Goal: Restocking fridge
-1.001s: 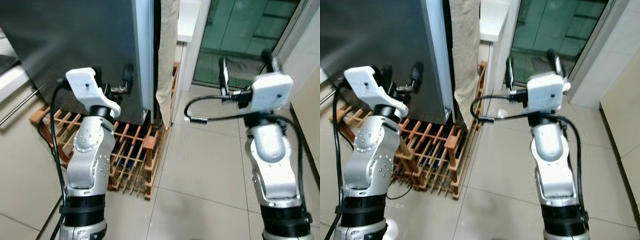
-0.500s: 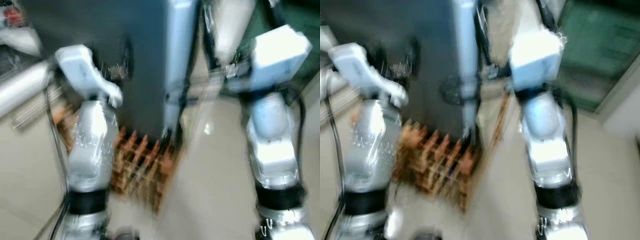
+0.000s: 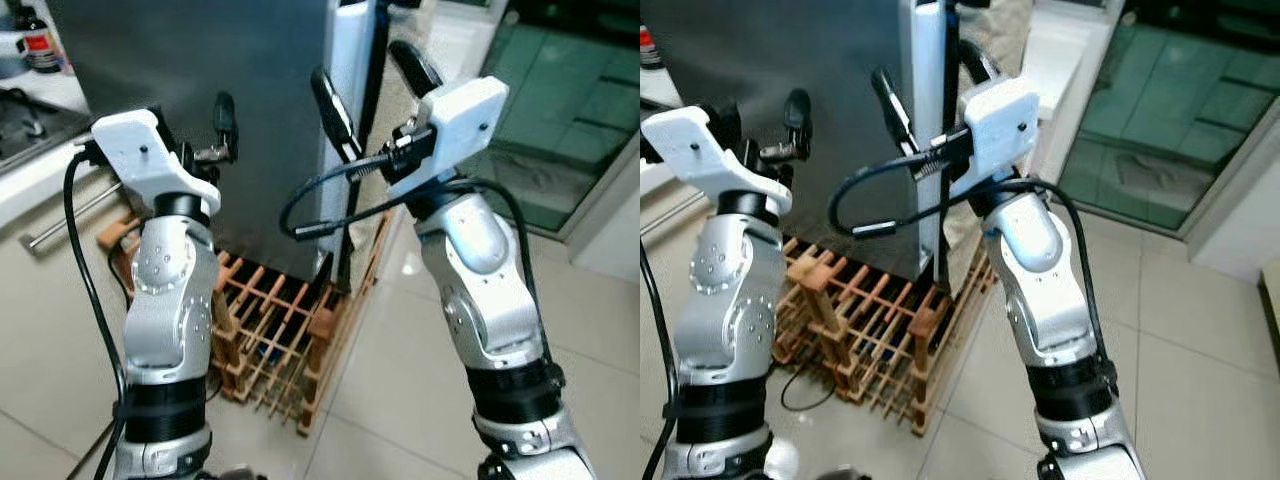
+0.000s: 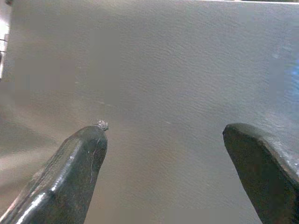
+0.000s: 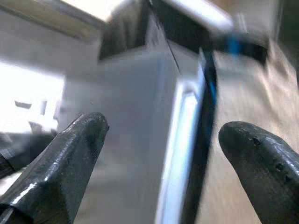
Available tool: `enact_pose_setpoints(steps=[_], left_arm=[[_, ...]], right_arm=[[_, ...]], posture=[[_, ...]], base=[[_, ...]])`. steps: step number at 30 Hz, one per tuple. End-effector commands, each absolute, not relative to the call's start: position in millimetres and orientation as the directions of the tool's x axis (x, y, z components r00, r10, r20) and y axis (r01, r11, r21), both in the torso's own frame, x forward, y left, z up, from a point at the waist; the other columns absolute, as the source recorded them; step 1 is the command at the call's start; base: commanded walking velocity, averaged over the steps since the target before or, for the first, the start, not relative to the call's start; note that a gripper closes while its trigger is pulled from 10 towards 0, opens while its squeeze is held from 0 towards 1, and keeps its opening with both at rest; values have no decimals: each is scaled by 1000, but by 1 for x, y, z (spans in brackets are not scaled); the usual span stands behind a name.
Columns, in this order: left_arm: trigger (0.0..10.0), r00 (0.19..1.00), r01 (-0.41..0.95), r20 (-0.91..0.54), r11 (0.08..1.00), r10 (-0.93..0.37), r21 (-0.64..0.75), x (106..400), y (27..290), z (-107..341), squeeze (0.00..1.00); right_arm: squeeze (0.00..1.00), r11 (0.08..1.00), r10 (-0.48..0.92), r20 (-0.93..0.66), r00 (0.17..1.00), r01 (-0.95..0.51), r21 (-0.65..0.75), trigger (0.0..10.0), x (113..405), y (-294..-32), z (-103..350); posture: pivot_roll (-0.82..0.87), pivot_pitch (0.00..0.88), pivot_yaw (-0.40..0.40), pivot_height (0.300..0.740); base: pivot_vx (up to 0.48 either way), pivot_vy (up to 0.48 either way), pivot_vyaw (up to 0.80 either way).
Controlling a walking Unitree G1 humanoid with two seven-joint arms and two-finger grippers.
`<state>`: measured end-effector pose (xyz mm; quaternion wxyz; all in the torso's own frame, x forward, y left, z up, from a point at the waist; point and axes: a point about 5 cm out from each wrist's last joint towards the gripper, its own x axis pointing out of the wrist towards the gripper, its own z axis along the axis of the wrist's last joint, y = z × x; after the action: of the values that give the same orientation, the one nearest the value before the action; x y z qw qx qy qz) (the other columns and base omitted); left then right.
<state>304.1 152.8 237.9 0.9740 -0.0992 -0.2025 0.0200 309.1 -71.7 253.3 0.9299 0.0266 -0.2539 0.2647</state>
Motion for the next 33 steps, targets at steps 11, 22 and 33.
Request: enact_pose_setpoints(steps=[11, 22, 33], left_arm=[[10000, 928, -135, 338, 987, 156, -85, 287, 179, 244, 0], [10000, 950, -101, 287, 990, 126, -101, 283, 172, 235, 0], [10000, 964, 106, 254, 989, -77, -101, 300, 148, 228, 0]], right_arm=[[67, 843, 472, 421, 774, -537, 43, 10000, 325, -70, 236], [67, 886, 444, 582, 681, -428, -176, 10000, 270, -63, 266], [63, 947, 320, 522, 791, -254, -197, 10000, 279, -89, 244]], posture=[[48, 119, 9, 740], [-5, 91, -6, 740], [-7, 1, -8, 740]], base=[[0, 0, 0], [0, 0, 0], [0, 0, 0]])
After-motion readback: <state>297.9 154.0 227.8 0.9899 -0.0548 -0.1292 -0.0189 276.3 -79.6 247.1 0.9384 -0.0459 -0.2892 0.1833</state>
